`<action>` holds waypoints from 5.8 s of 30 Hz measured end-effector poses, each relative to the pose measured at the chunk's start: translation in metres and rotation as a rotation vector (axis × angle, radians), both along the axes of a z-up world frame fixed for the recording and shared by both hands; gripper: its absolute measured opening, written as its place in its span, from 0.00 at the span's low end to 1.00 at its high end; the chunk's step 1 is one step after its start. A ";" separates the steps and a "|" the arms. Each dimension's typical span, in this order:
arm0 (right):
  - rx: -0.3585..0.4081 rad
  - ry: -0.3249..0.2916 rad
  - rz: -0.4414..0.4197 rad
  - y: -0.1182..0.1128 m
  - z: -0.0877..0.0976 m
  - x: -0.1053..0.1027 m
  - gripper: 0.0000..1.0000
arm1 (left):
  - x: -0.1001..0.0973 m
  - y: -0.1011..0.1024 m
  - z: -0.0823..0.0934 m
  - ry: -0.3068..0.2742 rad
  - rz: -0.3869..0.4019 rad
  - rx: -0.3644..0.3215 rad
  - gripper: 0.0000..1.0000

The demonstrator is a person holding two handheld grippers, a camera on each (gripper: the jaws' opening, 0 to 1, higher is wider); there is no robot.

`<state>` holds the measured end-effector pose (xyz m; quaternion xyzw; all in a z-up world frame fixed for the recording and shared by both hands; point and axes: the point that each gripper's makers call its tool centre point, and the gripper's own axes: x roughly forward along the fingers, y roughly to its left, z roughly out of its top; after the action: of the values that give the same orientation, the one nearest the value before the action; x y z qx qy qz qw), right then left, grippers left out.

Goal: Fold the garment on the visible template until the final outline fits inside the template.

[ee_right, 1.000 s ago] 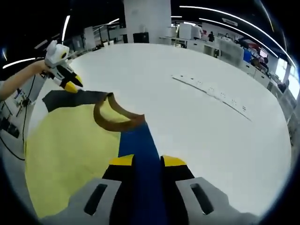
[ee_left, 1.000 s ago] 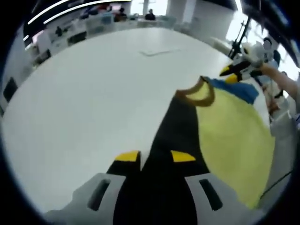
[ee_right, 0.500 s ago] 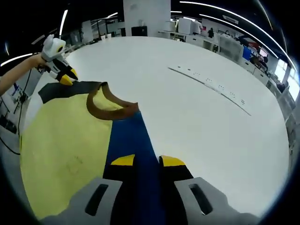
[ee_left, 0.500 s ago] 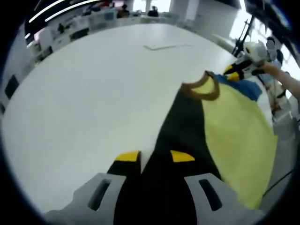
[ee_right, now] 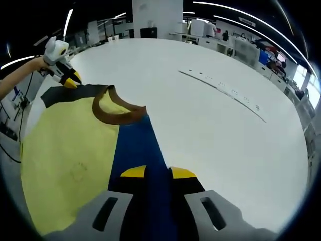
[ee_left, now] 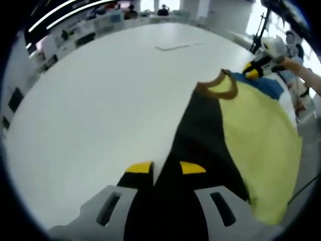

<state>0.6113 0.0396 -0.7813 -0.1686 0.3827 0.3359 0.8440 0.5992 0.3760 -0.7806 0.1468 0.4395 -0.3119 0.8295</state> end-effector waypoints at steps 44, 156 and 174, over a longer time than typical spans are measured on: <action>-0.039 -0.082 -0.020 -0.002 0.002 0.024 0.02 | 0.015 -0.001 0.008 -0.086 -0.013 0.038 0.00; 0.035 -0.128 0.072 0.028 0.087 -0.042 0.86 | -0.053 -0.049 0.096 -0.170 -0.155 -0.082 0.67; 0.057 -0.180 0.116 0.035 0.110 -0.084 0.95 | -0.097 -0.051 0.118 -0.192 -0.189 -0.071 0.78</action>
<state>0.5271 0.0748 -0.6710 -0.1960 0.2853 0.3785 0.8584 0.5020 0.3250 -0.6625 0.1874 0.3310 -0.3885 0.8393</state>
